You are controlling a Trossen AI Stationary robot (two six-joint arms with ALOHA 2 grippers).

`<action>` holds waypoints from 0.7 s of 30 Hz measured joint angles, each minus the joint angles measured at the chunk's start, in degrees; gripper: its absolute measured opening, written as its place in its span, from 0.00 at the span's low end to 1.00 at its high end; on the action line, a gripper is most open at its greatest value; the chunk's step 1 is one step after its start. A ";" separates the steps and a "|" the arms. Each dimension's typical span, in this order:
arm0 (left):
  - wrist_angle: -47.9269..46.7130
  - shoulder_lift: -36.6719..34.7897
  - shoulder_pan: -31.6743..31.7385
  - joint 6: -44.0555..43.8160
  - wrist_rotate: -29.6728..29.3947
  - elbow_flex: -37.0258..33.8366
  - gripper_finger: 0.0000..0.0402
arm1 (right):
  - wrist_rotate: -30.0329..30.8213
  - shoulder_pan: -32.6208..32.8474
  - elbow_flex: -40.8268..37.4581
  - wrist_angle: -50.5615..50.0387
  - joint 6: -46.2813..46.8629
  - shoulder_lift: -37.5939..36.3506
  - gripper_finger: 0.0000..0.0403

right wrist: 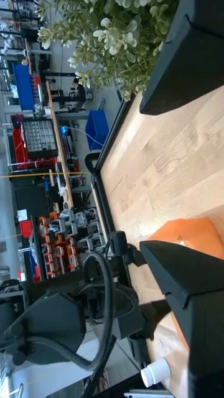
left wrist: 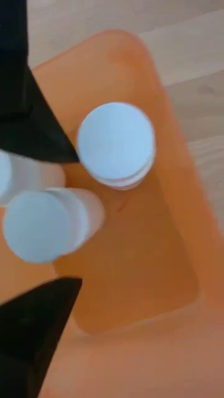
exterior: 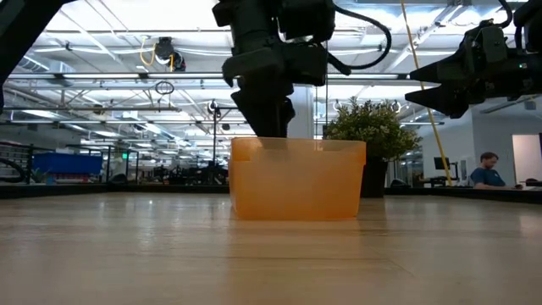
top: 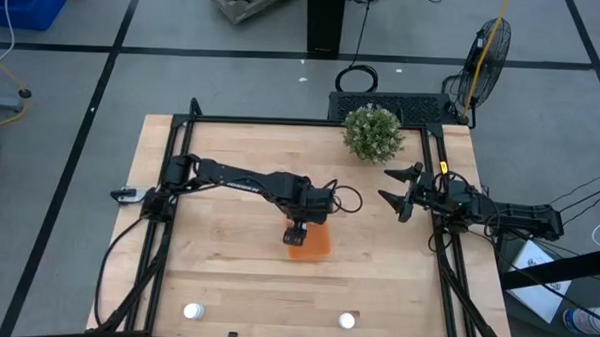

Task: Pick and place pill bottles into a basket
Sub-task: Put the white pill bottle into the orange container, then adjust the white pill bottle in the orange container

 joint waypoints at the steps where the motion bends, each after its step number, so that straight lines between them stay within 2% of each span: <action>1: 0.70 0.00 -0.13 -0.39 -0.02 0.00 0.87 | 0.00 0.01 0.00 0.00 0.00 0.00 0.84; 4: 1.99 0.00 -0.71 -1.41 -1.03 0.36 0.96 | 0.00 0.01 0.00 0.00 0.04 0.00 0.84; 6: 2.19 0.00 -1.27 -1.77 -2.90 1.10 0.98 | 0.00 0.00 0.00 0.00 0.03 0.00 0.84; 10: 4.77 -1.70 -2.37 -1.91 -4.48 2.04 0.95 | -0.01 0.00 -0.01 0.00 -0.01 0.00 0.84; 21: 9.67 -13.65 -3.17 -2.28 -6.02 2.21 0.87 | 0.05 0.01 -0.01 0.00 0.10 0.34 0.84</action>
